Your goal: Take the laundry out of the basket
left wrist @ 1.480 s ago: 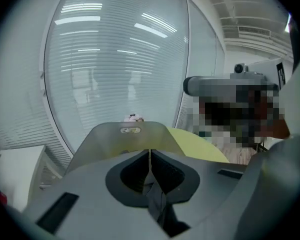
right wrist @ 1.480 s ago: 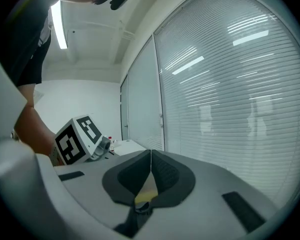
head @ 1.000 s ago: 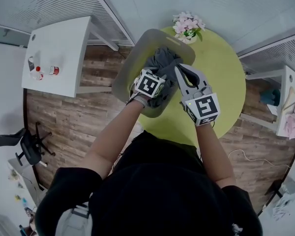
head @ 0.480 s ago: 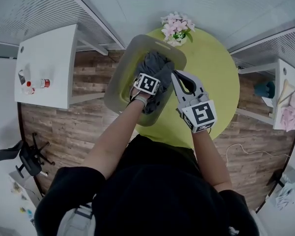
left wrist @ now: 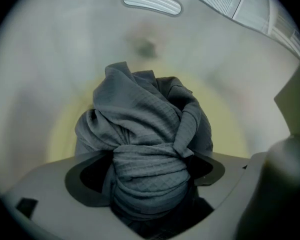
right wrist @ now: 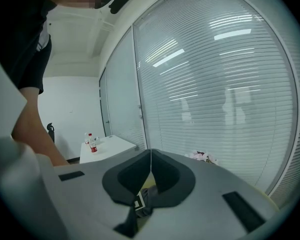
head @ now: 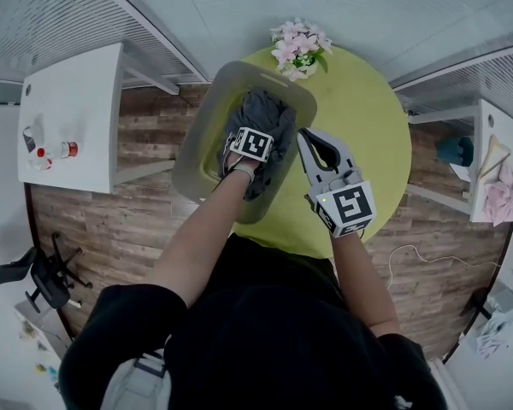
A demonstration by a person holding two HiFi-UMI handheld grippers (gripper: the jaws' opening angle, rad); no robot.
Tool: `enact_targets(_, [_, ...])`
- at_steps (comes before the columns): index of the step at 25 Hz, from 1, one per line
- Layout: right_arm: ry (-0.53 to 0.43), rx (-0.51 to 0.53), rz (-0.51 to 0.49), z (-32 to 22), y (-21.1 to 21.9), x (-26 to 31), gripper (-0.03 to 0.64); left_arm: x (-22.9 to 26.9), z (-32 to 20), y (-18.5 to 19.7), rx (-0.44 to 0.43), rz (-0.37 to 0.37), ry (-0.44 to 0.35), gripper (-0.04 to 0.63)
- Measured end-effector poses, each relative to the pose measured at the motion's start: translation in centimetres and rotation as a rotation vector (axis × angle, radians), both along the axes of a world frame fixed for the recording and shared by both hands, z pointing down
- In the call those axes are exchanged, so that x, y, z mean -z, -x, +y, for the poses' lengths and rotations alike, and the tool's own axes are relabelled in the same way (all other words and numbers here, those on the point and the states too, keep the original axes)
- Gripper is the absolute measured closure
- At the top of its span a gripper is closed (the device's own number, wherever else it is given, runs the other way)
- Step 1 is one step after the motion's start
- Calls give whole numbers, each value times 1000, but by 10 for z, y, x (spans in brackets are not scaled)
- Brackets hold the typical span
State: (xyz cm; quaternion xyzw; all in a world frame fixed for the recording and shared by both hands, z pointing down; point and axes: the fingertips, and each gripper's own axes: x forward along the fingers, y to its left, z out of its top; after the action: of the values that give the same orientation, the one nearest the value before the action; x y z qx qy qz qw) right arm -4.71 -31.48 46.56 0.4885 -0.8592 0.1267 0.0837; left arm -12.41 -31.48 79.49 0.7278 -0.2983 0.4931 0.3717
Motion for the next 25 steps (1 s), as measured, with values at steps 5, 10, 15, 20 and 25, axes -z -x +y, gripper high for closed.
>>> enact_targets(5, [2, -12, 1, -1, -6, -2, 592, -15, -6, 0, -34, -6, -15, 132])
enact_targets(10, [16, -30, -2, 2, -15, -8, 593, -25, 1, 2, -61, -26, 10, 124])
enact_targets(15, [33, -45, -11, 4, -24, -13, 592, -25, -2, 3, -94, -13, 10, 127])
enact_targets(20, [26, -41, 0, 9, -25, -10, 592, -6, -7, 3, -91, 42, -16, 177])
enact_targets(25, [9, -20, 5, 13, -19, -4, 593, 15, -3, 8, -102, 73, -41, 193])
